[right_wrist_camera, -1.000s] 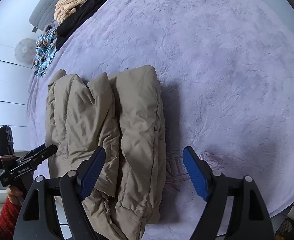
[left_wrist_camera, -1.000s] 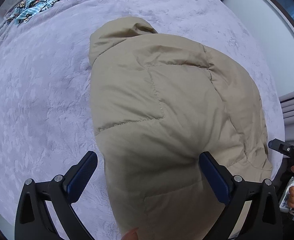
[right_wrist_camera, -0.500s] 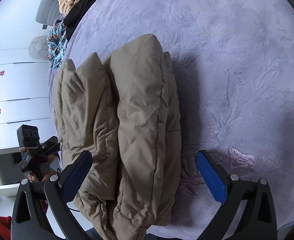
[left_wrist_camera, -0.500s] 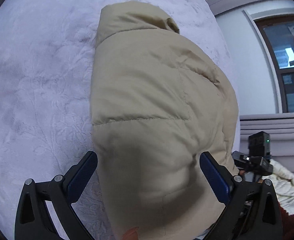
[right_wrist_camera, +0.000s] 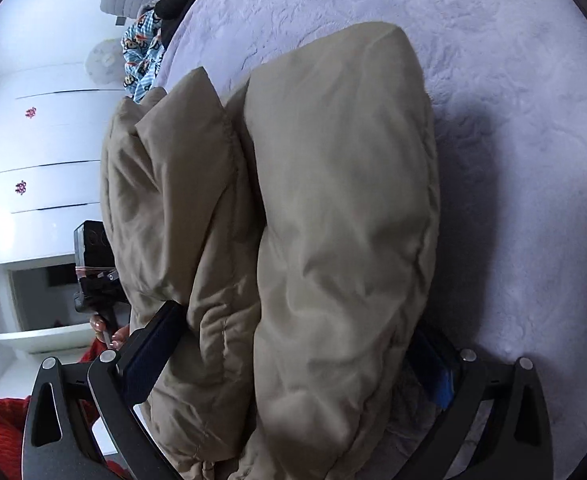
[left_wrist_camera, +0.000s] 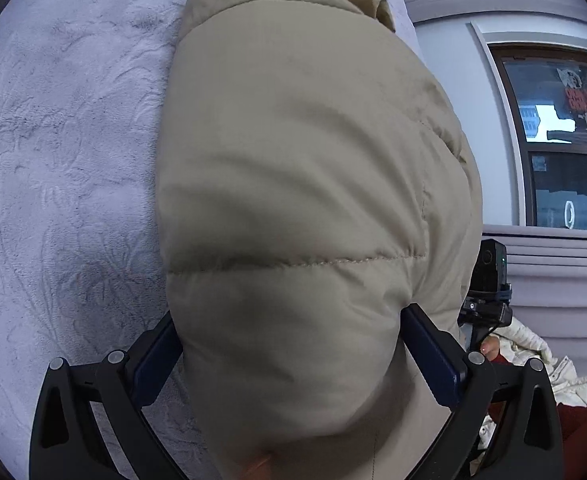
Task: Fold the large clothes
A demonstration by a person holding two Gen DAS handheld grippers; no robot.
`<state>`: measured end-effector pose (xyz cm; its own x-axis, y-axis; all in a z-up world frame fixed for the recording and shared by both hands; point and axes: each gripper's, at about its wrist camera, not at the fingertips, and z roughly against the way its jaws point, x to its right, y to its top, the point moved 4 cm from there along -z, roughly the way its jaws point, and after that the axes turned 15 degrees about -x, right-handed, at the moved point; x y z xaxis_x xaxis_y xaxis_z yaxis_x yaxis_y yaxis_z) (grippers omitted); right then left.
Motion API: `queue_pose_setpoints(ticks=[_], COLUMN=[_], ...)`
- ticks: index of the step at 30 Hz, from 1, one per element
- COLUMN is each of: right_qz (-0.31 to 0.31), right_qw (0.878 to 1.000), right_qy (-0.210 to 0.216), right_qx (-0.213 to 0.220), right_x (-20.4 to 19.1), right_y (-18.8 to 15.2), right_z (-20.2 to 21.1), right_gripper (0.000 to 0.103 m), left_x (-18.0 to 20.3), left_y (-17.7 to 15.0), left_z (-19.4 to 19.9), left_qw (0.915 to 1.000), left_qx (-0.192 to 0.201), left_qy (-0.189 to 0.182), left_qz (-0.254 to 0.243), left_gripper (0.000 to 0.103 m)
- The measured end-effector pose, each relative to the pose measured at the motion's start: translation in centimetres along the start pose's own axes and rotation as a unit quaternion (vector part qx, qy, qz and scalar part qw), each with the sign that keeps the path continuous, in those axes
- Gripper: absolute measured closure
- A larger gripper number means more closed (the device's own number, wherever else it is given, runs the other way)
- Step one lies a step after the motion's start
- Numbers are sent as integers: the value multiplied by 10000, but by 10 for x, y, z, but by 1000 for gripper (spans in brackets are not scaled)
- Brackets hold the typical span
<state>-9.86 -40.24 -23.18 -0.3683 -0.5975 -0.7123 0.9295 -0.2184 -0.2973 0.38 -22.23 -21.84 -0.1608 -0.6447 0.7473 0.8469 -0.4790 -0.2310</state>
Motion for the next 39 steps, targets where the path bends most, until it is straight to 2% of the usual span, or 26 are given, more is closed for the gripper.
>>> queue_pose_setpoints(ticks=[3,5,9,10,11,12,13,14,15,20,24,27,32,39], right_qz=[13,57,-207,-345,-441,-511,-556,-547,-507,-138,110,315,506,612], right_qw=[9999,9998,9995,9990,9985,9978,9970,9964,9962,9975,9973,9970,9960,9956], right_qy=[148,181,197,236,289,392,523,639,715,652,620,572,581,544], right_qx=[-49,-80,-119,-127,-137,-131,-99,-41,12,241,389,419,454,446], right_x=[-2,-6,-6,-4,-3,-4,-6,-9,-12,-44,-76,-106,-154,-230], right_y=[14,20,22,24,26,24,21,19,17,14,21,35,62,105], right_z=[-6,-10,-11,-10,-10,-9,-7,-4,1,13,12,2,-41,-139], right_gripper=[0,0,1,3,12,26,32,43,50,52,52,52,52,52], left_x=[-7,-5,16,22,28,34,39,44,49,69,63,52,7,-99], left_y=[6,6,2,1,-1,-4,-5,-7,-9,-20,-26,-29,-25,-15], left_z=[-8,-14,-18,-14,-12,-8,-3,0,5,29,68,100,166,267], left_qw=[9992,9987,9998,9998,9994,9989,9985,9981,9977,9950,9924,9900,9852,9828], left_qx=[-175,-195,-43,22,87,177,256,333,403,730,1038,1222,1512,1538], left_qy=[-305,-367,40,181,318,434,487,516,527,582,515,548,734,1022], left_qz=[163,283,173,104,49,5,-34,-78,-133,-364,-413,-447,-328,-98], left_gripper=[0,0,1,4,6,11,17,19,23,24,24,24,24,24])
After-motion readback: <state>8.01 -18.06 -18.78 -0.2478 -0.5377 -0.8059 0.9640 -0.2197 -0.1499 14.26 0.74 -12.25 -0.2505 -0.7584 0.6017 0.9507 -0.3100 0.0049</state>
